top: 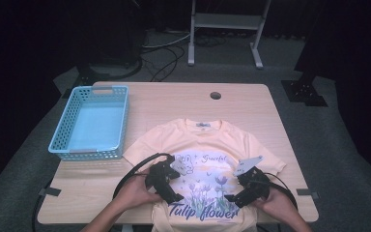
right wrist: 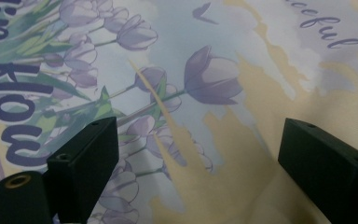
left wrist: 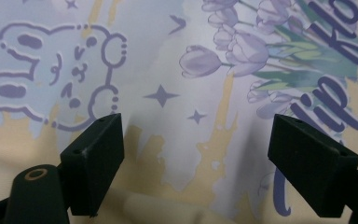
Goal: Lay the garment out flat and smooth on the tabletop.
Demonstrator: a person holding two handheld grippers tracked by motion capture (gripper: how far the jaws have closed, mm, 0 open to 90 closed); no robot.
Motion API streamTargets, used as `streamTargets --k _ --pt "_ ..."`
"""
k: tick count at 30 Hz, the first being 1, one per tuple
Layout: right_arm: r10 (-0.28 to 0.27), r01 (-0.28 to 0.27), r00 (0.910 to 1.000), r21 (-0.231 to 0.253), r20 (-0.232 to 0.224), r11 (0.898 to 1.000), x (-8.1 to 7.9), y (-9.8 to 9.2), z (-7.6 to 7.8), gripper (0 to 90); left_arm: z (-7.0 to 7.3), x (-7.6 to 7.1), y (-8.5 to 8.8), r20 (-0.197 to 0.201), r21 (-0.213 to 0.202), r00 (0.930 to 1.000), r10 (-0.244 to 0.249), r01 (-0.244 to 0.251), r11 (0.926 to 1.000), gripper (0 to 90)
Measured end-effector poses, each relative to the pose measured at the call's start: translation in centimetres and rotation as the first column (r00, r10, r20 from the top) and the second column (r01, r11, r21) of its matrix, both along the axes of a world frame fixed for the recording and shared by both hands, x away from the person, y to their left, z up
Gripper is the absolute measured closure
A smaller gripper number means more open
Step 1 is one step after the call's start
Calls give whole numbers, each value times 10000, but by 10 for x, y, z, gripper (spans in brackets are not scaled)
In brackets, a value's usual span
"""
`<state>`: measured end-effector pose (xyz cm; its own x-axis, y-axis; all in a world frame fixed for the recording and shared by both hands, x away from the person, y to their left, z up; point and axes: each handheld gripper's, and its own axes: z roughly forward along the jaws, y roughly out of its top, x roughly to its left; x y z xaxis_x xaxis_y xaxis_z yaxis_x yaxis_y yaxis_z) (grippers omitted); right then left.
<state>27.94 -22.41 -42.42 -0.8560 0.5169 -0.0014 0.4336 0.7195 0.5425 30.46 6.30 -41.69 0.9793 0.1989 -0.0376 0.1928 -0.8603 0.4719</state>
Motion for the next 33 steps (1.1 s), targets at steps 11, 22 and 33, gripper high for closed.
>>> streamTargets --k 11,22,33 --pt "1 0 10000 142 -79 9999 9 3 -5 106 -1 10 1 170 21 9997 186 -186 9998 174" --pt "-72 73 9999 88 -110 9999 30 6 -5 105 -1 35 1 340 142 9989 312 -317 9994 175" --pt "-335 329 9994 403 129 9986 47 6 -7 105 -1 58 1 368 243 9983 445 -454 9987 175"
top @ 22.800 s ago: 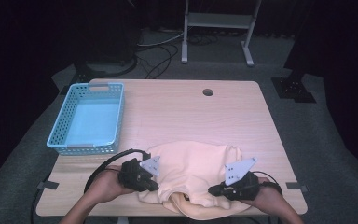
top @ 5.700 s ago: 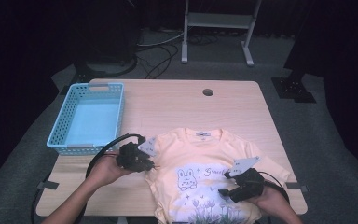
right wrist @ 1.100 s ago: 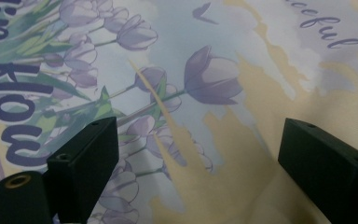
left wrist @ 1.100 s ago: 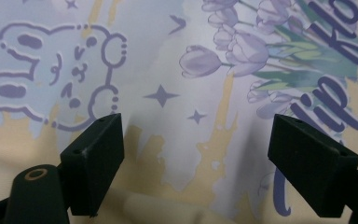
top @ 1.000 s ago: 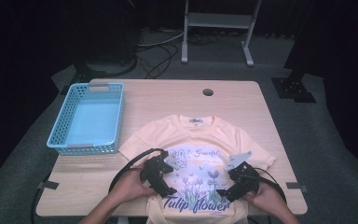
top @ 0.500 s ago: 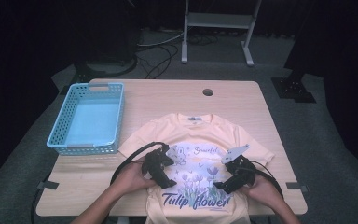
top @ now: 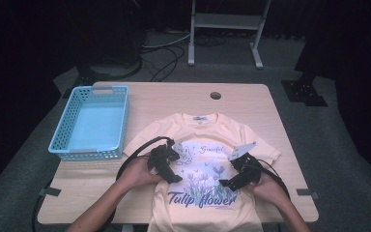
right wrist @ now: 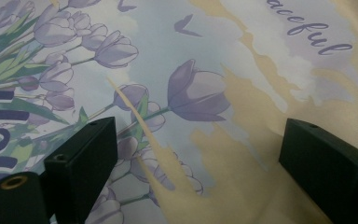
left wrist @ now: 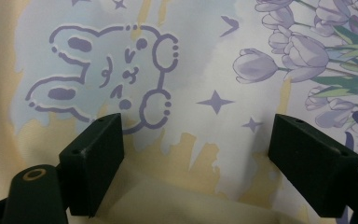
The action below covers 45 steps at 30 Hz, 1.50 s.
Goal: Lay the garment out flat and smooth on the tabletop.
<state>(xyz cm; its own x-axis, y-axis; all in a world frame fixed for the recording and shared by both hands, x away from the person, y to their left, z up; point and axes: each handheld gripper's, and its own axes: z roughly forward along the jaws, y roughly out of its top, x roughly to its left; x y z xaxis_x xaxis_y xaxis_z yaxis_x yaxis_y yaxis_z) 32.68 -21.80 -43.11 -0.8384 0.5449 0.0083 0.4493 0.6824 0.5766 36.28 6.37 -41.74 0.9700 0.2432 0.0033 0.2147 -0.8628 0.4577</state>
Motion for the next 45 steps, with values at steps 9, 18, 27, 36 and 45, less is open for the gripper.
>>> streamTargets --k 9,18,27,36,45 --pt "-135 135 9999 20 38 9999 19 1 0 105 1 24 -1 9 67 9997 246 -246 9997 175" --pt "-433 431 9990 140 107 9990 32 2 -1 105 2 38 0 -152 56 9990 429 -428 9991 175" --pt "-155 156 9997 -31 169 9999 8 -4 9 105 6 -6 2 -301 -505 9994 -149 133 9986 175" --pt "225 -228 9997 -373 -96 9990 -37 -2 8 105 -3 -51 0 59 -514 9991 -427 429 9978 158" --pt "-42 32 9997 -388 -248 9992 -32 4 2 95 -3 -44 2 190 -395 9994 -297 304 9988 157"
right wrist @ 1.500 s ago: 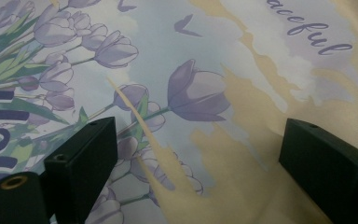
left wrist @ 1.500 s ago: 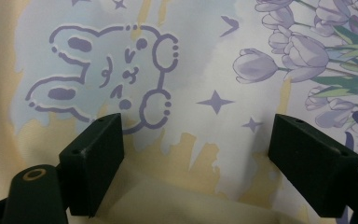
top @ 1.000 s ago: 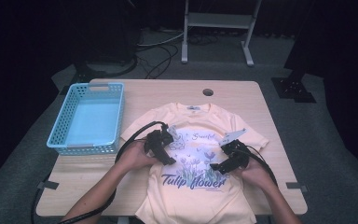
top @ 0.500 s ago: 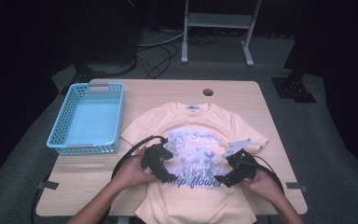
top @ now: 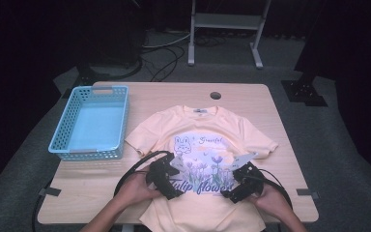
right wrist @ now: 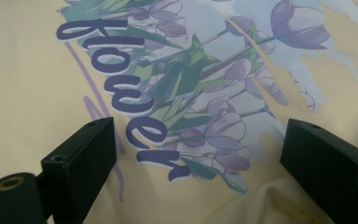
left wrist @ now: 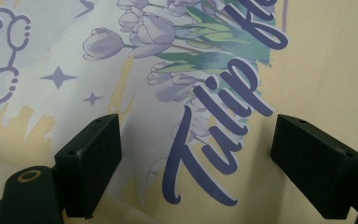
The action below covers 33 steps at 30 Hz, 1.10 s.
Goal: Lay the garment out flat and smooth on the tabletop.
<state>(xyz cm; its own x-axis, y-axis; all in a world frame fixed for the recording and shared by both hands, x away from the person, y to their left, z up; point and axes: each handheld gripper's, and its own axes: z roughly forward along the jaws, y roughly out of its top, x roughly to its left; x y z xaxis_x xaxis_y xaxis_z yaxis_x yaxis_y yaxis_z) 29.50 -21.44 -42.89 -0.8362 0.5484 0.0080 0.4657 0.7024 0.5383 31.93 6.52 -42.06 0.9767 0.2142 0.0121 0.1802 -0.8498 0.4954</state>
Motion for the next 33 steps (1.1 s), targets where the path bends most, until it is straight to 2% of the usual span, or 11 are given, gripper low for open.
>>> streamTargets --k 15,21,27,30,33 --pt "-328 328 9995 49 45 9995 43 7 0 95 0 44 5 -35 -54 9985 553 -553 9985 157" --pt "-629 613 9975 503 310 9968 57 3 -3 96 1 63 4 -31 30 9976 689 -689 9976 157" --pt "-882 843 9948 754 500 9936 64 0 -5 95 0 73 1 -47 57 9950 996 -996 9950 126" --pt "-1099 1040 9920 908 620 9904 66 -3 -6 95 1 78 3 -230 -153 9910 1317 -1321 9911 112" --pt "-1339 1270 9883 919 735 9876 64 -6 -5 95 0 75 6 -344 -328 9888 1454 -1465 9887 107"
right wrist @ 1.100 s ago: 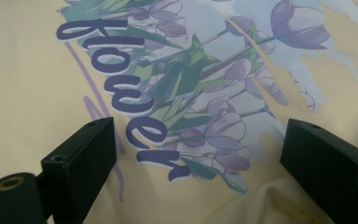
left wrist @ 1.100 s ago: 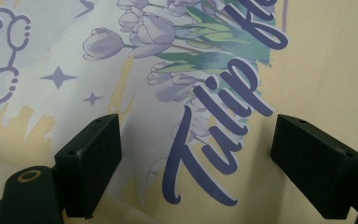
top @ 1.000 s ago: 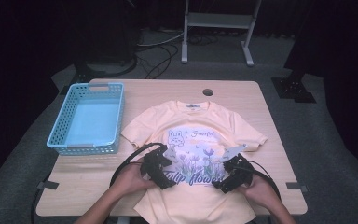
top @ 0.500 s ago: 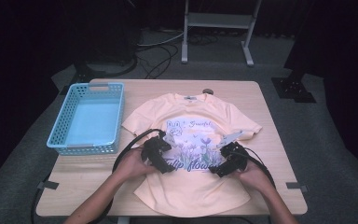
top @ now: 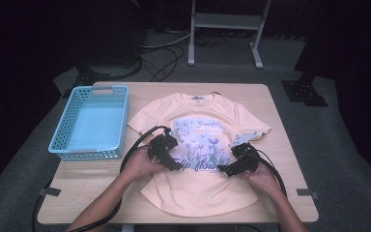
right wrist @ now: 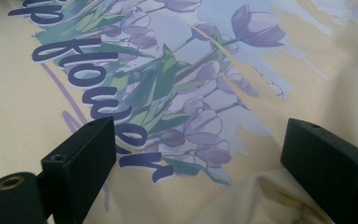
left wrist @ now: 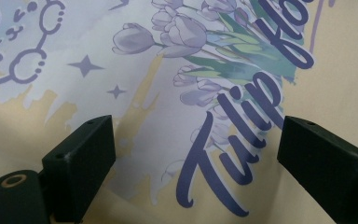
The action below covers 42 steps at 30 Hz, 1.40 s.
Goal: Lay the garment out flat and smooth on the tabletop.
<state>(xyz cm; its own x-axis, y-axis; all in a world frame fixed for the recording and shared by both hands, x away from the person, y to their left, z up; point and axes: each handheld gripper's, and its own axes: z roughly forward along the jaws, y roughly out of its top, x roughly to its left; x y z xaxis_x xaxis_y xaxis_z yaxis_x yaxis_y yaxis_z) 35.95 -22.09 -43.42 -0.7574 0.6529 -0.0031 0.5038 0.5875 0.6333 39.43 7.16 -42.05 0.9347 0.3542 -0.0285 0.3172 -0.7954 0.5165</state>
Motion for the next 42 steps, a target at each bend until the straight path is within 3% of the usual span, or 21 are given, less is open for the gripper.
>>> streamTargets --k 4,19,42 --pt "-90 91 9999 -47 78 9999 -4 -3 2 95 -1 -6 5 -44 -393 9997 244 -246 9989 107" --pt "-186 181 9994 164 301 9997 -24 -17 10 95 7 -35 20 76 -1065 9983 576 -565 9927 107" --pt "-166 146 9984 353 549 9993 -57 -32 13 95 9 -69 44 146 -1458 9965 823 -793 9861 100"
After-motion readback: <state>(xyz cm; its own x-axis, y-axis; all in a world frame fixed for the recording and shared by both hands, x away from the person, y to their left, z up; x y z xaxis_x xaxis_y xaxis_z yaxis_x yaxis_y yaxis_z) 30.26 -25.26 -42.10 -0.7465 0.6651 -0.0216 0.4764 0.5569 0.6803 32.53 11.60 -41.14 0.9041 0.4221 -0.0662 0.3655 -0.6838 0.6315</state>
